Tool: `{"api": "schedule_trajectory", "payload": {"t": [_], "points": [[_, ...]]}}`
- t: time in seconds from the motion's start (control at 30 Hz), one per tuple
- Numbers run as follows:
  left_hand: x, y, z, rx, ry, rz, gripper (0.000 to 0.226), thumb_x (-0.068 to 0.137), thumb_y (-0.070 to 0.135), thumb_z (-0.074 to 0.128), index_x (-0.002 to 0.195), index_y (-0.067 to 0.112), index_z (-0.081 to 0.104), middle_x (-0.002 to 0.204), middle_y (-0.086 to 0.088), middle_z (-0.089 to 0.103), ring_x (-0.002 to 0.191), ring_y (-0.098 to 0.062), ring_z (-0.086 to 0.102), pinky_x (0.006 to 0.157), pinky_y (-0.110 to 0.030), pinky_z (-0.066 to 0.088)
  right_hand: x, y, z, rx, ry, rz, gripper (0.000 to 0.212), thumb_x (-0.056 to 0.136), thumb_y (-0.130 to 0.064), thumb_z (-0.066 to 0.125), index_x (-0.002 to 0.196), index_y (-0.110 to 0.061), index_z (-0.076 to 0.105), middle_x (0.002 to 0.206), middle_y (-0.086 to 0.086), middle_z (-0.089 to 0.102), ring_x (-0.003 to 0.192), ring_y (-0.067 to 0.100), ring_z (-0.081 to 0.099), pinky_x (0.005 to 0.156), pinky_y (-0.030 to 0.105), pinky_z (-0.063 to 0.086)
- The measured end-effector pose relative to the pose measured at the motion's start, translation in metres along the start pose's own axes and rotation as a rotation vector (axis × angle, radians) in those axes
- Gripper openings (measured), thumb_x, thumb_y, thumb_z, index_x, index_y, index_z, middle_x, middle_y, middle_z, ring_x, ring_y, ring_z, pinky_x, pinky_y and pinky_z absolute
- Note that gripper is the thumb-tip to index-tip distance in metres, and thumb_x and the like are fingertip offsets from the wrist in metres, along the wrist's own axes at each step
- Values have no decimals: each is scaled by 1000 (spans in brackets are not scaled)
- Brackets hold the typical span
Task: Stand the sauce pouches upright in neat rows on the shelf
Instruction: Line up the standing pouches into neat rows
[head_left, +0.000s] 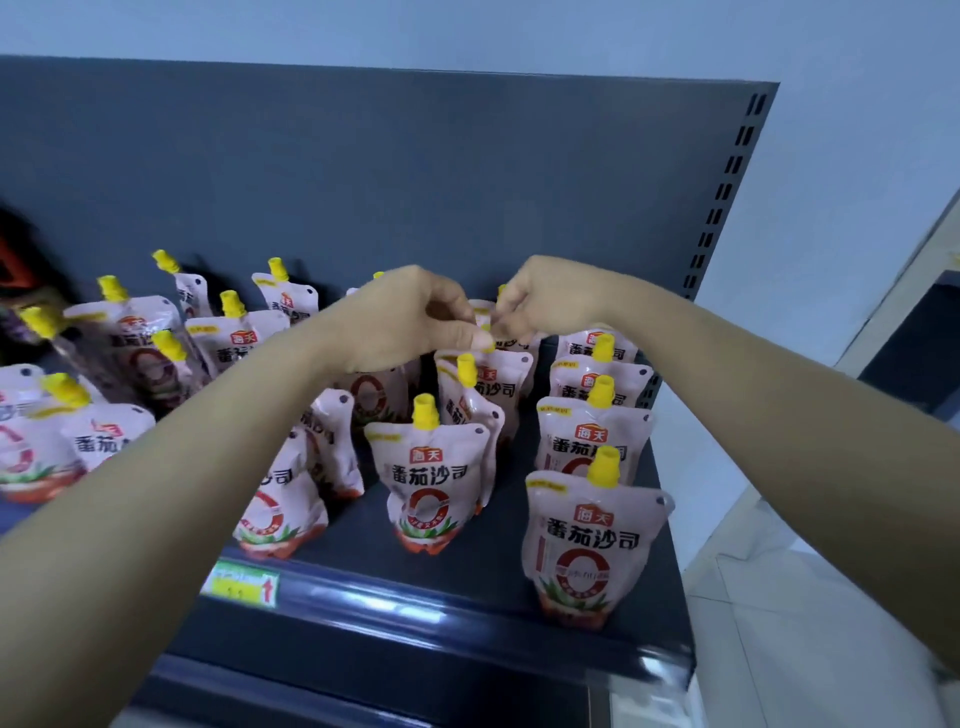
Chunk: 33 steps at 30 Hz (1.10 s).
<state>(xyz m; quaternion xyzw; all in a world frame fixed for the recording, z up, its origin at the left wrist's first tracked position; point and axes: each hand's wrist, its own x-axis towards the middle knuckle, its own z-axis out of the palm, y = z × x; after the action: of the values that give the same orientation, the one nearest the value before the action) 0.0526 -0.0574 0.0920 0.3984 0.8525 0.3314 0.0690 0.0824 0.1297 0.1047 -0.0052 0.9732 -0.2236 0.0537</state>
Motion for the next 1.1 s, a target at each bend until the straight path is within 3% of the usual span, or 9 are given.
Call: {"api": "schedule_trajectory", "payload": {"t": [0.07,0.17,0.23,0.3,0.43,0.57,0.77,0.93,1.1], "points": [[-4,-3,-1,-12,-137,-73,40,60,53,75,87,25,67,79,10,69,74,-4,62,74,-19,47,0,-3,5,-39,-117,33,23,84,-17,67,105,-7,72,79,0,62,64,9,59,69,22,49],[-4,-15,10,149,-294,-136,33,66,33,81,92,21,65,83,7,67,78,-12,63,74,-27,50,5,3,9,-40,-218,94,24,83,-8,67,106,2,68,98,17,67,83,17,63,85,31,57],[0,-23,25,262,-319,-133,13,75,19,74,72,19,62,67,7,60,65,-10,56,60,-24,44,9,9,16,-64,-246,132,13,82,-12,70,86,-1,64,82,14,62,79,19,60,77,27,58],[4,-25,36,290,-315,-138,36,78,8,68,51,19,47,52,8,42,53,-7,40,53,-23,32,14,12,21,-108,-224,164,22,80,-19,72,68,-11,55,65,5,51,64,18,54,61,21,49],[10,-26,40,240,-325,-119,44,81,4,63,49,14,35,53,4,29,52,-11,31,57,-26,33,21,17,25,-181,-130,176,28,78,-17,68,61,-13,46,58,7,46,60,24,47,63,30,40],[5,-29,40,153,-392,-93,20,83,7,65,66,-2,59,65,-1,45,63,-12,46,66,-29,52,22,19,24,-192,-110,177,32,82,-12,67,61,-15,43,56,4,42,53,22,43,51,26,34],[-4,-35,46,53,-347,-46,23,84,5,62,63,2,55,68,0,35,63,-11,33,66,-23,39,18,11,29,-248,-89,175,29,87,-14,64,66,-16,44,63,3,48,60,21,48,50,26,34],[-7,-44,50,-108,-326,-46,12,83,4,65,92,1,70,87,-2,66,83,-14,60,86,-32,50,17,8,34,-268,-48,158,35,90,-12,62,63,-19,40,64,-2,41,73,22,45,52,25,32],[-12,-60,55,-299,-296,-114,23,72,4,75,76,26,70,79,12,73,76,0,69,70,-16,54,15,9,35,-229,-43,146,29,89,-10,62,66,-15,44,66,-1,42,75,22,45,53,23,32]]}}
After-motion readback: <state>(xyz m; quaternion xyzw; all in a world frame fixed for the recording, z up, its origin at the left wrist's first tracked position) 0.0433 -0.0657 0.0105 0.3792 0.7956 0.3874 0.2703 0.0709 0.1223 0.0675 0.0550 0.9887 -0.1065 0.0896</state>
